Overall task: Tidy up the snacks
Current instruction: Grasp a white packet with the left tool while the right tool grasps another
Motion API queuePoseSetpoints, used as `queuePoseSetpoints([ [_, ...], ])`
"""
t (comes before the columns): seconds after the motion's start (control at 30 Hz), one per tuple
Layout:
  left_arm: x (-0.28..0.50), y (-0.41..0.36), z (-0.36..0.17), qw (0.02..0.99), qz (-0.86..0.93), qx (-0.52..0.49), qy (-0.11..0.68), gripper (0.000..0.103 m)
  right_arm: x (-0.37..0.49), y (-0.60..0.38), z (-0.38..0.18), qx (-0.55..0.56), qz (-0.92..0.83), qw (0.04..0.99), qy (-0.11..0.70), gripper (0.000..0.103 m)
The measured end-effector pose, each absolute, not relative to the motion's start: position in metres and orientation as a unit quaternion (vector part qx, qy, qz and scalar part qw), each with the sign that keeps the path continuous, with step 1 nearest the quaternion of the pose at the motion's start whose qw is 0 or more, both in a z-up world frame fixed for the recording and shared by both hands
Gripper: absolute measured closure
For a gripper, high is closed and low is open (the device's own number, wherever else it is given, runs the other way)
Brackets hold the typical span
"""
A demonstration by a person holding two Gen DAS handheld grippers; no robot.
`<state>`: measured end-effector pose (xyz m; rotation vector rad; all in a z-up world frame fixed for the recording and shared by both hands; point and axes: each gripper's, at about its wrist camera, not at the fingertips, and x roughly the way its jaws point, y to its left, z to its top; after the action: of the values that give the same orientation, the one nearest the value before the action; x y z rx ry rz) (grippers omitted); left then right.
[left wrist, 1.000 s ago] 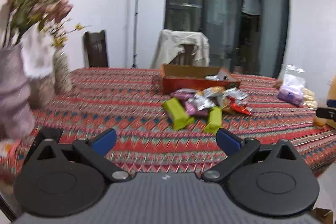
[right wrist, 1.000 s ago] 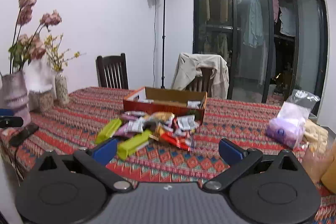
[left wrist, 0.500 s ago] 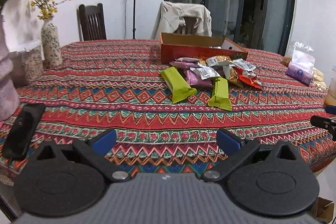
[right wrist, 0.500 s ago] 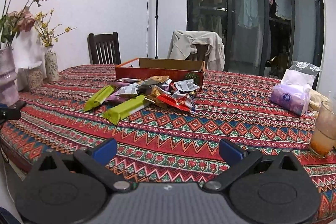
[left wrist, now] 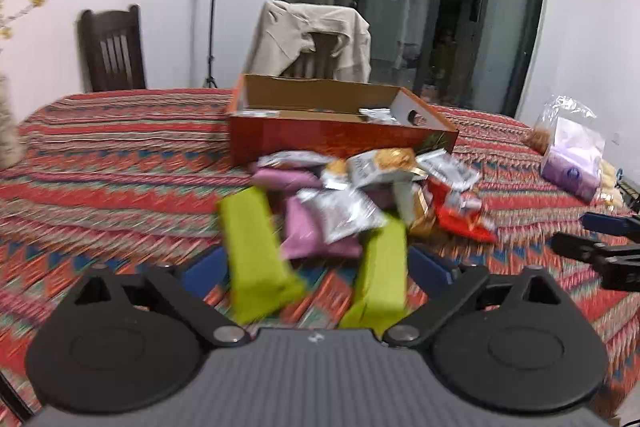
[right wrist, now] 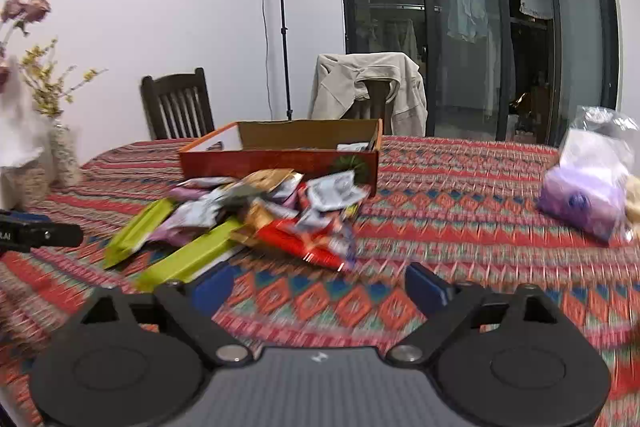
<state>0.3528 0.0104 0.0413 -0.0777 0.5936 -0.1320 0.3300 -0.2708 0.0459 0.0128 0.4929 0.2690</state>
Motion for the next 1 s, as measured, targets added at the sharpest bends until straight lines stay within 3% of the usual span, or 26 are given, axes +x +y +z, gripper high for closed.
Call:
queuePoseSetpoints([
  [0.2,0.427,-0.014,0.024,0.94,-0.075,-0.042,0.329,0.023,0.417,-0.265,0.048,-0.024,0.148,0.957,0.249,0.026],
  [0.37,0.458,-0.019,0.008,0.934,-0.068,-0.067,0.345,0.026,0.484,-0.244,0.04,-0.055,0.146,0.955,0.251,0.03],
  [0.53,0.462,-0.021,0.0,0.935,-0.062,-0.06,0.343,0.051,0.526,-0.22,0.023,-0.072,0.158,0.949,0.264,0.049],
  [0.57,0.46,-0.021,0.0,0.936,-0.062,-0.058,0.341,0.052,0.531,-0.215,0.019,-0.08,0.155,0.947,0.269,0.054],
  [0.87,0.438,-0.017,0.013,0.94,-0.082,-0.072,0.323,0.058,0.534,-0.231,0.008,-0.055,0.137,0.946,0.288,0.054],
  [1.0,0.404,-0.009,0.034,0.949,-0.083,-0.073,0.297,0.058,0.518,-0.236,0.013,-0.041,0.136,0.947,0.288,0.061],
])
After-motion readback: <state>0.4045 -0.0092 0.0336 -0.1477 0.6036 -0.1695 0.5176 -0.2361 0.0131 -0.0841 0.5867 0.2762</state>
